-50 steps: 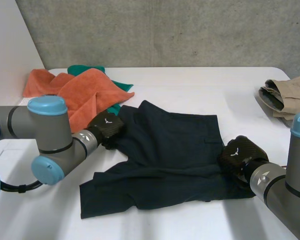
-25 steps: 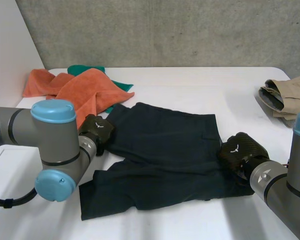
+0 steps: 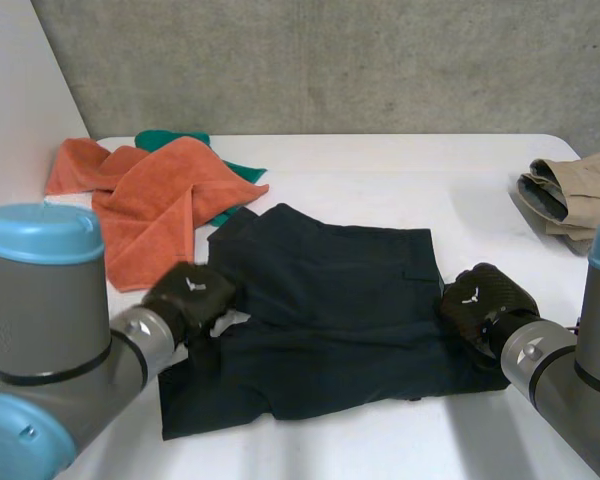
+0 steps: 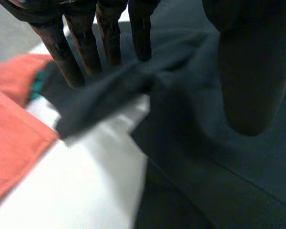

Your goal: Fold the laundry.

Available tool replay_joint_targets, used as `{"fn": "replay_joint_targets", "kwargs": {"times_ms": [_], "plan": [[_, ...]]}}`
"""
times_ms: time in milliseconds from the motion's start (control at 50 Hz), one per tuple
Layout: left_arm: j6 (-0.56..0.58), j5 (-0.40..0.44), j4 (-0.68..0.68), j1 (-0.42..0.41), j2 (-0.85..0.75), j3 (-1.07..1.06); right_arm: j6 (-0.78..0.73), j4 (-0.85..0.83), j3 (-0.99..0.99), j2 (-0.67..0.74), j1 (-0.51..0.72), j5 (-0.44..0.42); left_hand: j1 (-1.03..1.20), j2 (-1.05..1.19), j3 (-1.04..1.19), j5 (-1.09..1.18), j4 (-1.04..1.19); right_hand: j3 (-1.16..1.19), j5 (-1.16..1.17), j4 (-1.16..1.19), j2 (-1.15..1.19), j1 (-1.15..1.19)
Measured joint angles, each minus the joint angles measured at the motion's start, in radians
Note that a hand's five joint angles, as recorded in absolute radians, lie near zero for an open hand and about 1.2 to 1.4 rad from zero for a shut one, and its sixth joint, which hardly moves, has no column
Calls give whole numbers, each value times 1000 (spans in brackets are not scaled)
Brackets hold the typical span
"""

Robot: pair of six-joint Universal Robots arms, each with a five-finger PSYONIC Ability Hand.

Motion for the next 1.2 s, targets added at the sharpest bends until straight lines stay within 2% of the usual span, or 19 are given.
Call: {"fn": "replay_joint_targets", "kwargs": {"times_ms": [100,120,140,180,200,220,340,420,560,600,640,780,920,1120,1200], "plan": [[-11,41,-37,-6,-11,-36,0,0,4,0,-2,-1,139,122,124,129,128,0,0,0,0,0],[-11,44,-39,-7,-15,-38,0,0,4,0,-2,0,328,278,278,282,284,0,0,0,0,0],[-11,45,-39,-8,-16,-39,0,0,4,-1,-2,0,328,278,278,282,284,0,0,0,0,0],[-12,45,-38,-11,-21,-39,0,0,4,-1,-2,0,741,691,671,672,680,0,0,0,0,0],[-12,45,-38,-11,-21,-39,0,0,4,-1,-2,0,741,691,671,672,680,0,0,0,0,0],[-14,42,-39,-20,-21,-39,0,1,4,-7,-2,2,840,850,842,831,854,0,0,0,0,0],[-8,35,-81,-60,36,-55,-5,16,11,-39,-3,5,840,866,860,832,872,0,0,0,0,0],[11,35,-199,-98,134,-91,-33,102,27,-119,-6,-1,840,866,860,832,872,0,0,0,0,0],[47,38,-439,-167,308,-106,-159,358,18,-308,-74,-46,840,866,860,832,872,0,0,0,0,0],[47,38,-439,-167,308,-106,-159,358,18,-308,-74,-46,840,866,860,832,872,0,0,0,0,0],[52,36,-486,-183,389,-65,-188,406,-19,-388,-113,-98,840,868,863,832,876,0,0,0,0,0],[50,25,-464,-180,501,60,-161,412,-114,-459,-165,-192,840,868,864,832,876,0,0,0,0,0],[51,-25,-443,-176,534,169,-124,411,-195,-497,-184,-215,840,868,864,832,876,0,0,0,0,0],[53,-41,-427,-181,524,210,-120,413,-220,-508,-182,-214,840,868,864,832,876,0,0,0,0,0],[58,-40,-356,-177,419,210,-122,380,-190,-423,-180,-218,840,870,865,832,876,0,0,0,0,0]]}}
